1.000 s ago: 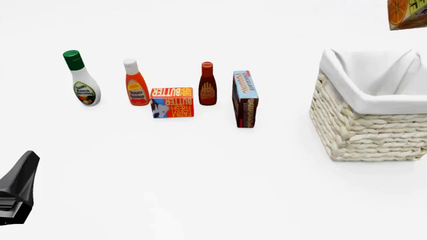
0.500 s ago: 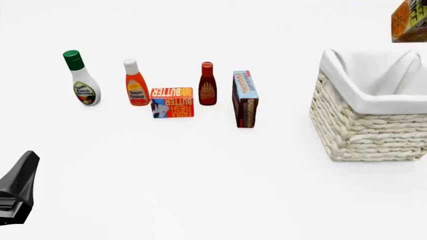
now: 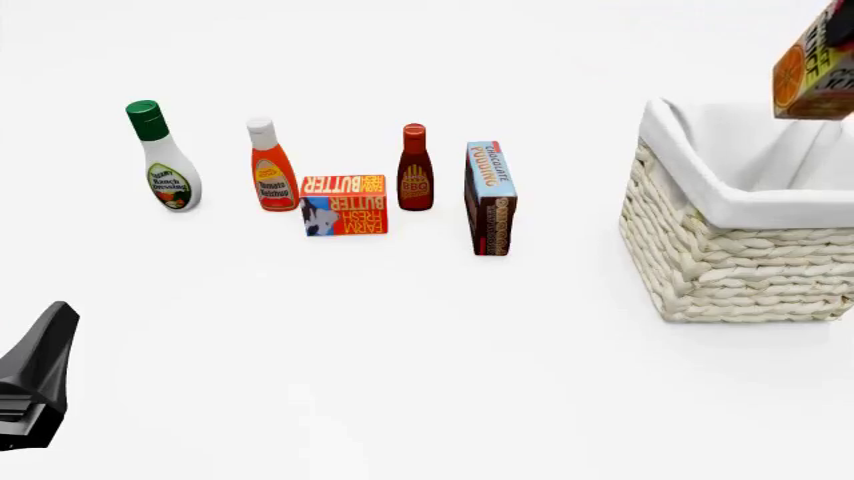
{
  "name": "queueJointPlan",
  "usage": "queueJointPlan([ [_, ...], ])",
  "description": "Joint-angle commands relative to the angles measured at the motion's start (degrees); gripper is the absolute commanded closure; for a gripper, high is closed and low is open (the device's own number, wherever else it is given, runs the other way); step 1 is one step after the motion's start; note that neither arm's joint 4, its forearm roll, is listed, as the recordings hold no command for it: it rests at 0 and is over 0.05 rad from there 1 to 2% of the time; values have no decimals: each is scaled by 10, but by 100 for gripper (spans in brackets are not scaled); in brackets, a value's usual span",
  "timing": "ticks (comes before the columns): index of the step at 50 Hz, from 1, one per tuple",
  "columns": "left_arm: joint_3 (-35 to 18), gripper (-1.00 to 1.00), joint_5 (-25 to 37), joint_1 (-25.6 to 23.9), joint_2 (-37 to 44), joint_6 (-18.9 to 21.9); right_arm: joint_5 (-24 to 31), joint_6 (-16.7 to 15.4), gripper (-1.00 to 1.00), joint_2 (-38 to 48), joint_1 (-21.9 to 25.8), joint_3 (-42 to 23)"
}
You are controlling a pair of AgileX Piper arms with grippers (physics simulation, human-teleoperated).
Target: Pick the orange juice and place it in the basket.
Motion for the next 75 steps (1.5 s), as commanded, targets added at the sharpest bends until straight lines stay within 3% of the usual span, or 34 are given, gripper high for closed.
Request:
queueJointPlan([
  [1,1,-100,-1,4,1,0,0,19,100,14,-3,3],
  [23,1,-100,-1,4,1,0,0,25,100,44,-33,-16],
  [75,1,-100,-1,5,0,0,0,57,100,155,-38,-57],
])
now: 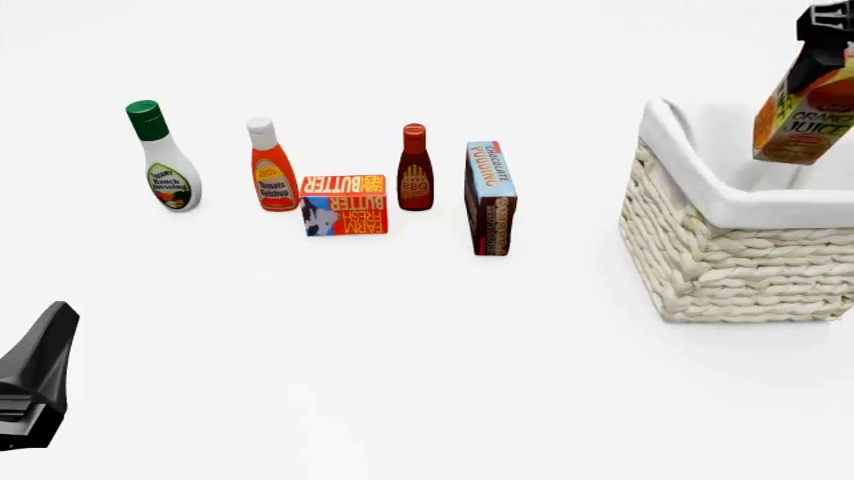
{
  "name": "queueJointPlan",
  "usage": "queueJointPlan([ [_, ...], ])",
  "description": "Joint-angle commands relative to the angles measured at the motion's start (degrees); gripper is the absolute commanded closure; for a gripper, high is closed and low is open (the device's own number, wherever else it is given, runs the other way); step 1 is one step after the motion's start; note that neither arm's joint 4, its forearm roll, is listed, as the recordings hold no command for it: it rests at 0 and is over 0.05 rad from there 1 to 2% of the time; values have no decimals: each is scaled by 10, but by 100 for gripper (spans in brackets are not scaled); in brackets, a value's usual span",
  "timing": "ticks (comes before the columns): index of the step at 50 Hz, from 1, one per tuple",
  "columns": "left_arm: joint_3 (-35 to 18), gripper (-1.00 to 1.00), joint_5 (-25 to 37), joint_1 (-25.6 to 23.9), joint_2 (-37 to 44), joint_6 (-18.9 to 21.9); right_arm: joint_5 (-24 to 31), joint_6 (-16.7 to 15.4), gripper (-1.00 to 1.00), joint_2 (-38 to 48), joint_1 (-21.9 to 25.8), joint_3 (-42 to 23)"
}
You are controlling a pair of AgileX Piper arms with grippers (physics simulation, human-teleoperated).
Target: Pick the orange juice and place it in the basket.
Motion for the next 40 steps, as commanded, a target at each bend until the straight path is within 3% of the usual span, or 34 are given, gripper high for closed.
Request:
queueJointPlan([
  [1,1,-100,-1,5,0,0,0,17,100,19,-5,-11],
  [40,1,-100,-1,5,0,0,0,47,100,65,-6,-27],
])
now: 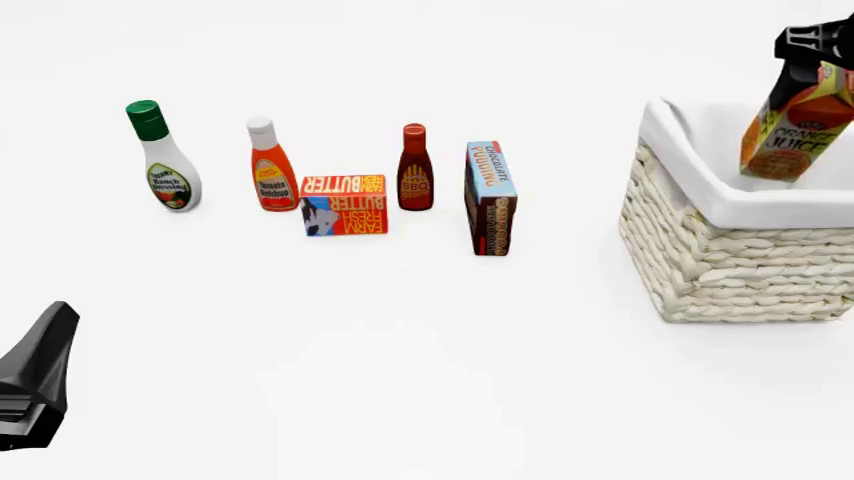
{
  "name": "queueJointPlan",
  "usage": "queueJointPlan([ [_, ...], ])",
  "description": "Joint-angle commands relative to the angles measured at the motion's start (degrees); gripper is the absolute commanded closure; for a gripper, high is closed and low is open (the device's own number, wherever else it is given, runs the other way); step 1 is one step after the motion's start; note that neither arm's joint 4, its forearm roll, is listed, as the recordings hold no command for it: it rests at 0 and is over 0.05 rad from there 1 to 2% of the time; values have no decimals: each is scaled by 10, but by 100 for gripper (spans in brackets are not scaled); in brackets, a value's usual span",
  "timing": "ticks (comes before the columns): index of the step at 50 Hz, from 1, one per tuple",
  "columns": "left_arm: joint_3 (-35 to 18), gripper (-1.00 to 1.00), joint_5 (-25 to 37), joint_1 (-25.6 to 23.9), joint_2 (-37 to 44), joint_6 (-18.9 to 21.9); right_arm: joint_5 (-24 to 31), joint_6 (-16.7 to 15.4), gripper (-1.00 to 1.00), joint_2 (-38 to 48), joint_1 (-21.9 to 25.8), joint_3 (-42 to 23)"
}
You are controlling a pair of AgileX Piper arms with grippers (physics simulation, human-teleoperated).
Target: Pick the orange juice and place it in the basket.
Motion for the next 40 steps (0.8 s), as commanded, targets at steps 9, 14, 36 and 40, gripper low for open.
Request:
queueJointPlan([
  [9,1,-100,-1,5,0,0,0,25,100,14,1,-9],
  [14,1,-100,-1,4,1,0,0,22,100,17,-5,-9],
  [36,1,-100,-1,4,1,0,0,41,100,16,4,-3],
  [40,1,-100,-1,4,1,0,0,38,100,19,1,0],
])
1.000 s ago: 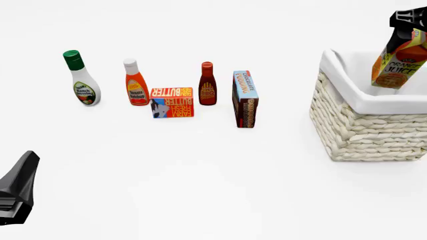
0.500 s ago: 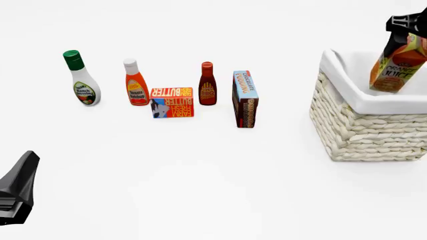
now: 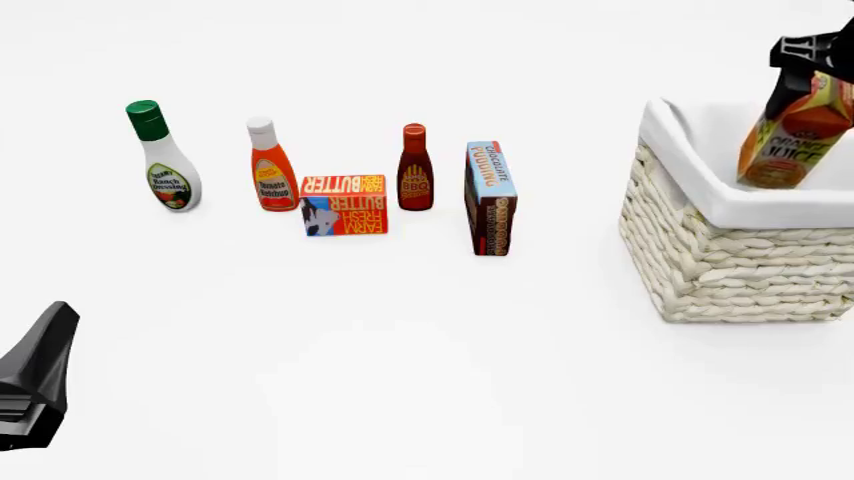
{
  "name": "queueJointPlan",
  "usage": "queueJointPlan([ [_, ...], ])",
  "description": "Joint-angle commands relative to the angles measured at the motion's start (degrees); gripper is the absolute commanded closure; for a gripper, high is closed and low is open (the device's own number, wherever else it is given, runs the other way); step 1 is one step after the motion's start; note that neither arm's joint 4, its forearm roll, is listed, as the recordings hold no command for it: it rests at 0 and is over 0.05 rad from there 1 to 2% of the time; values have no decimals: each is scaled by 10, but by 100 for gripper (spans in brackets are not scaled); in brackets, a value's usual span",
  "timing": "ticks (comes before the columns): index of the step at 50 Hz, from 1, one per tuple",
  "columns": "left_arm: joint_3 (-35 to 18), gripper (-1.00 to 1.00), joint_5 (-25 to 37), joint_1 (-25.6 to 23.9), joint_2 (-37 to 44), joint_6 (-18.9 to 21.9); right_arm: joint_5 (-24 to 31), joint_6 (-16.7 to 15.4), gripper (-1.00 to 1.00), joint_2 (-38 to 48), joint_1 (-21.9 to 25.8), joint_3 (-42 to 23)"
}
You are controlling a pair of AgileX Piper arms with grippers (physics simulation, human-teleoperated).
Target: Pick the orange juice and place it in the basket.
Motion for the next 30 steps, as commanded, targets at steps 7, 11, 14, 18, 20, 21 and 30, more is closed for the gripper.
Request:
queueJointPlan([
  [7,1,-100,-1,4,0,0,0,22,100,1,4,3],
  [11,1,-100,-1,5,0,0,0,22,100,2,1,4],
  [14,1,-100,-1,5,0,0,0,21,100,3,1,4],
  [18,1,-100,-1,5,0,0,0,19,100,6,0,4],
  [20,1,-100,-1,5,0,0,0,24,100,6,3,2],
  [21,1,-100,-1,5,0,0,0,24,100,6,3,2],
  [30,1,-100,-1,4,0,0,0,19,100,9,-2,1],
])
